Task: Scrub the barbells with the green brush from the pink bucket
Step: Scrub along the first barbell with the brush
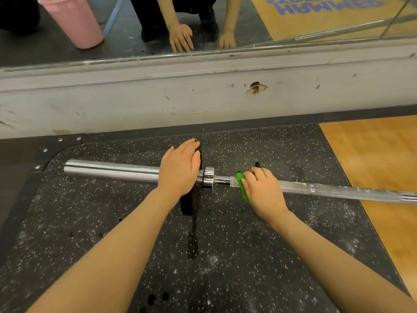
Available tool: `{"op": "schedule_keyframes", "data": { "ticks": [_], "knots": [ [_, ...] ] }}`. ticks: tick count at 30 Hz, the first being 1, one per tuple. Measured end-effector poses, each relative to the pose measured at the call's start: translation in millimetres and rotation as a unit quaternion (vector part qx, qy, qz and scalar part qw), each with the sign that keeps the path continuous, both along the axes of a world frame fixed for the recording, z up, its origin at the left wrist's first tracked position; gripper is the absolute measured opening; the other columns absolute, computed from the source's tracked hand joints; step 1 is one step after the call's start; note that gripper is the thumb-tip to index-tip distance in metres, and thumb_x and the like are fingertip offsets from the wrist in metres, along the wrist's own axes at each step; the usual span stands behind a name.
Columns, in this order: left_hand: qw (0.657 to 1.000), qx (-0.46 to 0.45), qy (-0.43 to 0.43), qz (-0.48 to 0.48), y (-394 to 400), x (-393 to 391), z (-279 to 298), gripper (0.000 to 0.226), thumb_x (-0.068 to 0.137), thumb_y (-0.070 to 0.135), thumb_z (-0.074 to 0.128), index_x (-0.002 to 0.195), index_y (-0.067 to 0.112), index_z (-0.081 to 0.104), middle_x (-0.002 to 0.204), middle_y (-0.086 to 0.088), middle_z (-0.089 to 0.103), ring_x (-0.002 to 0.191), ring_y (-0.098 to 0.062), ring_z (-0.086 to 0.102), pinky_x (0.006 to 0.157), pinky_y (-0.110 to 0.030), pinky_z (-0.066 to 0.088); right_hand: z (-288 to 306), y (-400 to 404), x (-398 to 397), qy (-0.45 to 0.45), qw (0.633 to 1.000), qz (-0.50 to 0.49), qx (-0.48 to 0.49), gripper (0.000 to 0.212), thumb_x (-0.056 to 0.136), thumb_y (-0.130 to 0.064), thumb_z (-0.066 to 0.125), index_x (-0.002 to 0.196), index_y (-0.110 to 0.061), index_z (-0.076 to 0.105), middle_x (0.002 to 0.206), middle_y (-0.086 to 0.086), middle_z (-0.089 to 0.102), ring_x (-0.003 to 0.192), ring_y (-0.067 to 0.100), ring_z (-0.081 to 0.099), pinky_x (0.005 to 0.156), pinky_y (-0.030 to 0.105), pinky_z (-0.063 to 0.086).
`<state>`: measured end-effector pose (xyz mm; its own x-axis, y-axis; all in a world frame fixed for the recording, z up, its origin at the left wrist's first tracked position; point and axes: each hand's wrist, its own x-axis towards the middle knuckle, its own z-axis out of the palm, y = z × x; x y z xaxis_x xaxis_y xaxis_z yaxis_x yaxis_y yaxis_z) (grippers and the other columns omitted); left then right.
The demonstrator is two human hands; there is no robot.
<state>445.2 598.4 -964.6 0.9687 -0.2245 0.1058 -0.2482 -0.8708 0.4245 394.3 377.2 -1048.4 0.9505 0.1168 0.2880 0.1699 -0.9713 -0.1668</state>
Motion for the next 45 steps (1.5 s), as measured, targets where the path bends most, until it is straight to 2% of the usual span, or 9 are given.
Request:
{"op": "schedule_keyframes", "data": {
  "ticks": [5, 11, 17, 22, 26, 31, 36, 39, 45],
  "knots": [
    [1.0, 0.002, -0.002, -0.001, 0, 1, 1, 0.054, 0.096, 0.034, 0.021, 0.138, 0.014, 0.049, 0.145, -0.002, 0.047, 0.134, -0.017, 0.041, 0.115, -0.039, 0.021, 6, 33, 10, 0.024, 0.999, 0.026, -0.009, 0.04, 0.099, -0.029, 0.033, 0.095, -0.007, 0.066, 0.082, 0.009, 0.062, 0.065, 0.029, 0.05, 0.058, 0.036, 0.045],
    [1.0, -0.003, -0.006, -0.007, 2, -1, -1, 0.055, 0.095, 0.035, 0.021, 0.139, 0.015, 0.048, 0.146, -0.001, 0.045, 0.134, -0.016, 0.04, 0.116, -0.038, 0.02, 10, 14, 2, 0.053, 0.998, 0.013, -0.012, 0.038, 0.096, -0.032, 0.034, 0.084, -0.011, 0.063, 0.078, 0.005, 0.06, 0.065, 0.028, 0.051, 0.056, 0.035, 0.045],
    [0.999, 0.002, -0.034, -0.004, 6, -14, -8, 0.059, 0.096, 0.041, 0.017, 0.137, 0.016, 0.05, 0.145, 0.0, 0.047, 0.134, -0.017, 0.041, 0.116, -0.04, 0.016, 11, -7, -9, 0.085, 0.996, 0.015, -0.013, 0.04, 0.097, -0.033, 0.033, 0.092, -0.01, 0.065, 0.085, 0.006, 0.062, 0.07, 0.028, 0.053, 0.06, 0.038, 0.048],
    [0.998, 0.013, -0.062, 0.004, 13, -43, -9, 0.054, 0.098, 0.042, 0.021, 0.136, 0.019, 0.052, 0.144, 0.003, 0.047, 0.138, -0.02, 0.037, 0.118, -0.046, 0.002, 17, -2, -18, 0.11, 0.993, 0.011, 0.038, 0.02, 0.098, -0.02, 0.052, 0.103, -0.006, 0.064, 0.096, 0.011, 0.062, 0.082, 0.032, 0.053, 0.073, 0.042, 0.048],
    [0.994, -0.05, -0.088, 0.038, 17, -60, 5, 0.051, 0.097, 0.037, 0.024, 0.125, 0.015, 0.061, 0.125, 0.001, 0.063, 0.127, -0.021, 0.049, 0.117, -0.051, 0.002, 24, 6, -25, 0.132, 0.989, 0.005, 0.068, 0.023, 0.101, -0.02, 0.048, 0.109, -0.004, 0.063, 0.102, 0.012, 0.06, 0.088, 0.033, 0.051, 0.079, 0.04, 0.041],
    [0.994, -0.057, -0.072, 0.064, 15, -48, 22, 0.049, 0.098, 0.036, 0.024, 0.134, 0.019, 0.053, 0.125, 0.002, 0.062, 0.129, -0.017, 0.046, 0.118, -0.048, 0.003, 39, 19, -29, 0.137, 0.985, 0.016, 0.101, 0.026, 0.102, -0.019, 0.043, 0.114, -0.004, 0.06, 0.107, 0.012, 0.058, 0.094, 0.031, 0.048, 0.081, 0.033, 0.033],
    [0.997, 0.017, 0.014, 0.067, 7, -27, 16, 0.042, 0.103, 0.034, 0.028, 0.138, 0.026, 0.048, 0.144, 0.007, 0.048, 0.144, -0.019, 0.022, 0.117, -0.05, -0.001, 56, 39, -23, 0.124, 0.982, 0.038, 0.14, 0.029, 0.104, -0.023, 0.038, 0.117, -0.007, 0.058, 0.11, 0.007, 0.055, 0.097, 0.028, 0.047, 0.081, 0.027, 0.029],
    [0.994, 0.051, 0.075, 0.056, 6, -30, 7, 0.046, 0.104, 0.037, 0.02, 0.133, 0.027, 0.054, 0.143, 0.009, 0.048, 0.144, -0.019, 0.022, 0.116, -0.049, -0.004, 59, 55, -18, 0.128, 0.979, 0.044, 0.154, 0.031, 0.104, -0.025, 0.036, 0.12, -0.009, 0.058, 0.111, 0.006, 0.056, 0.099, 0.028, 0.048, 0.083, 0.029, 0.031],
    [0.994, -0.033, 0.011, 0.101, 11, -59, -3, 0.059, 0.097, 0.043, 0.012, 0.125, 0.029, 0.062, 0.134, 0.013, 0.056, 0.137, -0.013, 0.034, 0.117, -0.045, -0.003, 54, 92, -26, 0.145, 0.978, 0.082, 0.129, 0.03, 0.104, -0.021, 0.037, 0.114, -0.006, 0.06, 0.107, 0.008, 0.06, 0.099, 0.027, 0.052, 0.092, 0.036, 0.036]
  ]
}}
